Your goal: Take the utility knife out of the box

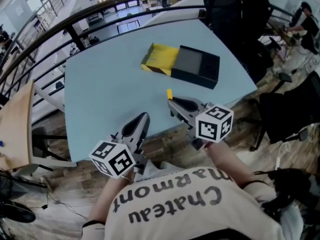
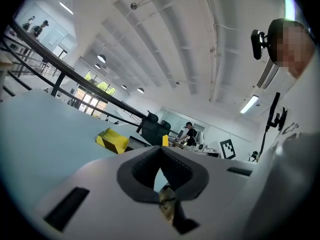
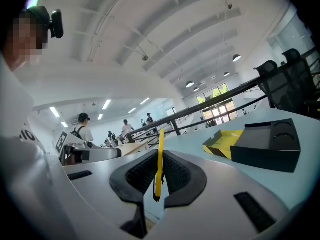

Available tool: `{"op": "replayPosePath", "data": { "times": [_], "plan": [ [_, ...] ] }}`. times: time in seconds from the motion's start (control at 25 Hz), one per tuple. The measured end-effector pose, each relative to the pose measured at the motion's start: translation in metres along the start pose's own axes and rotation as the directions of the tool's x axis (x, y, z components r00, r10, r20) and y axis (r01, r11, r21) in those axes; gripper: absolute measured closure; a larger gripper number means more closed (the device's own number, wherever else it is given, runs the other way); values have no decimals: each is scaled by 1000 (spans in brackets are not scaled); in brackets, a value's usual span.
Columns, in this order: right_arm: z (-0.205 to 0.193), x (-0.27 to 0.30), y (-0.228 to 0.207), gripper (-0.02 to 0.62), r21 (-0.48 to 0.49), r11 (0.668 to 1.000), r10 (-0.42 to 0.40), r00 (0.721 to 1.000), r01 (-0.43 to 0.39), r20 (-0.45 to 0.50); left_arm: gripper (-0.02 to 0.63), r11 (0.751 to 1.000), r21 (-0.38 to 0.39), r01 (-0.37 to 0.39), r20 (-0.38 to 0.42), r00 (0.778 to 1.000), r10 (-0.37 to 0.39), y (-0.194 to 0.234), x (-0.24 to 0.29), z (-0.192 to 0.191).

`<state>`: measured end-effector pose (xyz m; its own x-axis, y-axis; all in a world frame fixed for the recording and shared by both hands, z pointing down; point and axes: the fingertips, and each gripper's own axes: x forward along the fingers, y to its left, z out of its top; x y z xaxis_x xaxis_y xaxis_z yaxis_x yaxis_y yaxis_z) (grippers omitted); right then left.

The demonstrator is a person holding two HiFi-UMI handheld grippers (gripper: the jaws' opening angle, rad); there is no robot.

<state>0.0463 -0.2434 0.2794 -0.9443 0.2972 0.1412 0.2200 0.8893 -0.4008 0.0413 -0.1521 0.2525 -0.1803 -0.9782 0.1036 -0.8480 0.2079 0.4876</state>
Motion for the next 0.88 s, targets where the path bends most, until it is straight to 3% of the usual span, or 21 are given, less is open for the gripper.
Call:
{"op": "replayPosePath", "data": {
  "times": [0.32, 0.68, 0.88],
  "plan": [
    [-28, -53, 2, 543, -32, 997, 73, 994, -75, -76, 604, 998, -31, -51, 11, 999, 51, -47, 11, -47],
    [-48, -109, 17, 543, 67, 988, 140, 989, -137, -48, 604, 995, -33, -96, -11, 995, 96, -96, -1, -92],
    [-60, -126, 22, 543, 48, 988, 151, 986, -148, -69, 604, 994, -35, -106, -20, 994, 105, -111, -4, -107]
  ]
}}
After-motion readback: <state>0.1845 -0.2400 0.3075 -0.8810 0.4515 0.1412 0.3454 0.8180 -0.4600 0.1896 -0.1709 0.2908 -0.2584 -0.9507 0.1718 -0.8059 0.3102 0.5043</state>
